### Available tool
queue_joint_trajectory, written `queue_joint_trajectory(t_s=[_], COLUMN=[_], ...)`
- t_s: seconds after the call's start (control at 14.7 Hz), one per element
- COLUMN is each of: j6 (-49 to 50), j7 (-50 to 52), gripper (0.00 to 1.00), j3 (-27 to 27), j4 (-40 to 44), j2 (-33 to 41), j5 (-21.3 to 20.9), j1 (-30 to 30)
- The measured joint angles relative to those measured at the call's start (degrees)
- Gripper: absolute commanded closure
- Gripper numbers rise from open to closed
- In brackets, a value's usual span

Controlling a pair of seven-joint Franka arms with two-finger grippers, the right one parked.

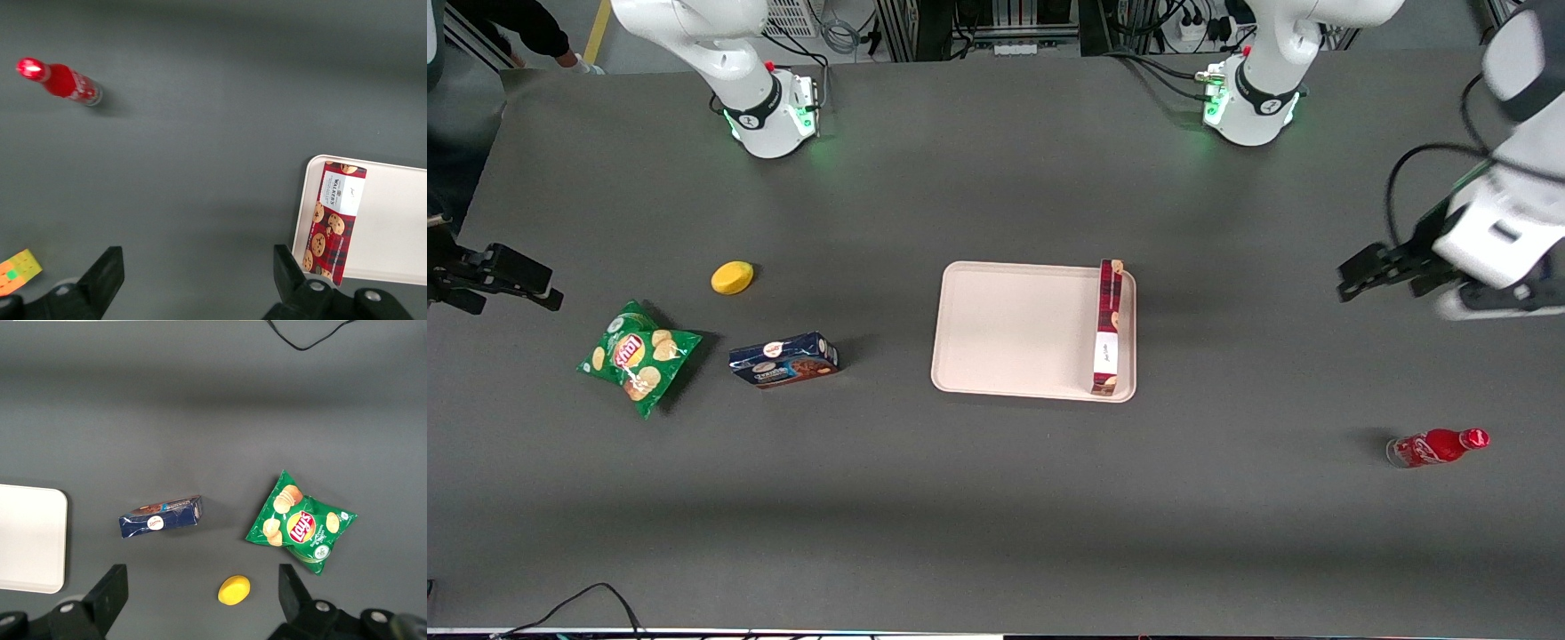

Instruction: Place red cookie box on tray

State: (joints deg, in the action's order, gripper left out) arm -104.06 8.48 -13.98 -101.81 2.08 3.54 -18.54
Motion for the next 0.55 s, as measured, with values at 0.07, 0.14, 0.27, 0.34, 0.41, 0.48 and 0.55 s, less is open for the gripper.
queue_joint_trajectory(t_s=[0.07,0.14,0.27,0.34,0.41,0.48,0.55], j6=[1.4,3.4,7.3,8.7,9.6,10.1,10.4], j7=[-0.5,-0.7,-0.8,-0.9,-0.9,-0.9,-0.9], gripper=[0.00,0.00,0.00,0.00,0.00,0.00,0.00], j3=[0.0,0.1,0.2,0.2,0.3,0.4,0.4], j4=[0.2,0.7,2.3,3.1,3.6,4.0,4.1], j2=[1.6,3.1,5.0,5.5,5.6,5.6,5.6], j5=[0.0,0.0,0.0,0.0,0.0,0.0,0.0], j1=[0.6,1.0,1.5,1.7,1.8,1.9,1.9])
